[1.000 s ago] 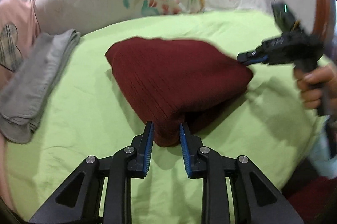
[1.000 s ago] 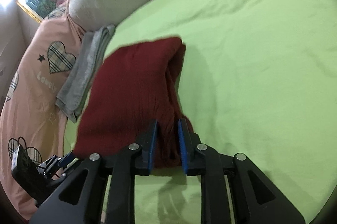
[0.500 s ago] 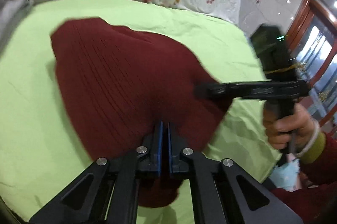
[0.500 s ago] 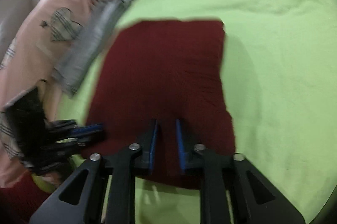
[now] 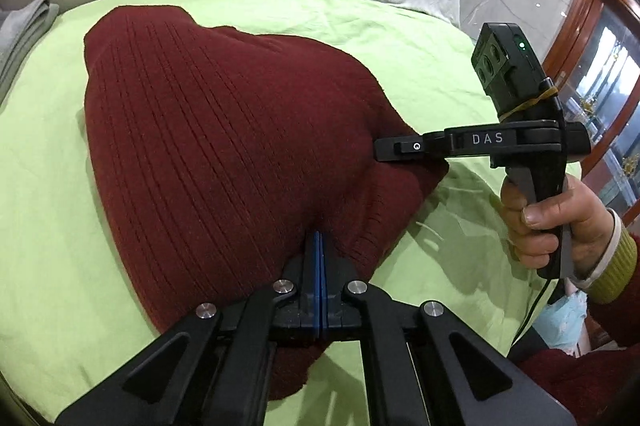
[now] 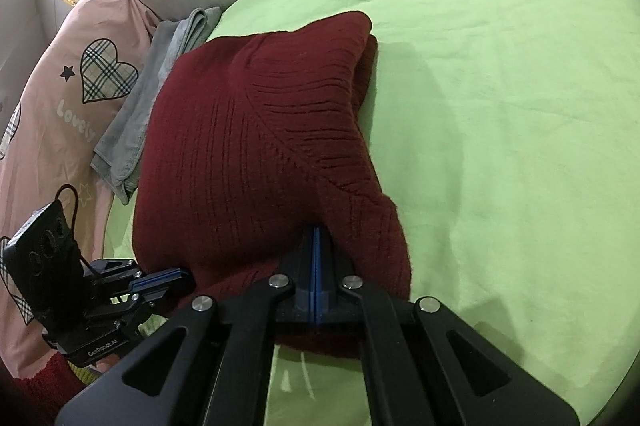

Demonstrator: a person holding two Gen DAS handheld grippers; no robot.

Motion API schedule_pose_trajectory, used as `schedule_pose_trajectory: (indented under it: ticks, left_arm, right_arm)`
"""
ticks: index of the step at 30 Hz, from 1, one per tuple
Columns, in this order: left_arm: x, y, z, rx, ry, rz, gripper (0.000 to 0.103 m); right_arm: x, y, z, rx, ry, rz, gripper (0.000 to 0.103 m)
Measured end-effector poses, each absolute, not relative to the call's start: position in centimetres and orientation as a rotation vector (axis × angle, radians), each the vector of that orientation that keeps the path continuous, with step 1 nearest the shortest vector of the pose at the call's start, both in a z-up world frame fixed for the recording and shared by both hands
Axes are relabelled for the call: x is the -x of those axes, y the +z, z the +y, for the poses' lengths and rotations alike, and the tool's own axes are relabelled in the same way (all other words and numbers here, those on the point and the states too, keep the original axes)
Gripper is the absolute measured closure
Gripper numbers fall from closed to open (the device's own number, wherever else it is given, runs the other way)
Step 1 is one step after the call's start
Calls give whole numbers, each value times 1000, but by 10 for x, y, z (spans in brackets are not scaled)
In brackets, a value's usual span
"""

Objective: Fold large clothes

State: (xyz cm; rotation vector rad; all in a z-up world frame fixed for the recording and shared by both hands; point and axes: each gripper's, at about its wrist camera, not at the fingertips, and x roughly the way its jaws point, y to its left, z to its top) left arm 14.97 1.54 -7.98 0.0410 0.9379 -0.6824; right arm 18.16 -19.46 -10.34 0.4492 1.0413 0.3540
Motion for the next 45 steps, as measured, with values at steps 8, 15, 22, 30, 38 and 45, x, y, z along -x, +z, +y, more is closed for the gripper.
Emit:
schedule_pose_trajectory:
  ticks: [8, 15, 22, 30, 38, 45]
  left_arm:
    - [-130, -34, 60, 125, -664, 835, 102]
    - [-163, -46, 60, 77, -598, 904, 103]
    - [-162, -64, 57, 81, -596, 908, 103]
    - [-155, -63, 58, 119, -564, 909, 103]
    - [-139, -31, 88, 232, -411, 851, 91]
    - [-168, -30, 83, 251, -292, 902, 69]
  right_arm:
    - [-169, -72, -198, -457, 395, 995, 100]
    - [-192, -44, -175, -430, 394, 924, 100]
    - [-222, -84, -171, -411, 321, 1016, 103]
    - [-216, -78, -175, -439, 328, 1012, 103]
    - [-191, -52, -185, -456, 282, 954, 94]
    - [-212, -53, -195, -483, 209, 936, 40]
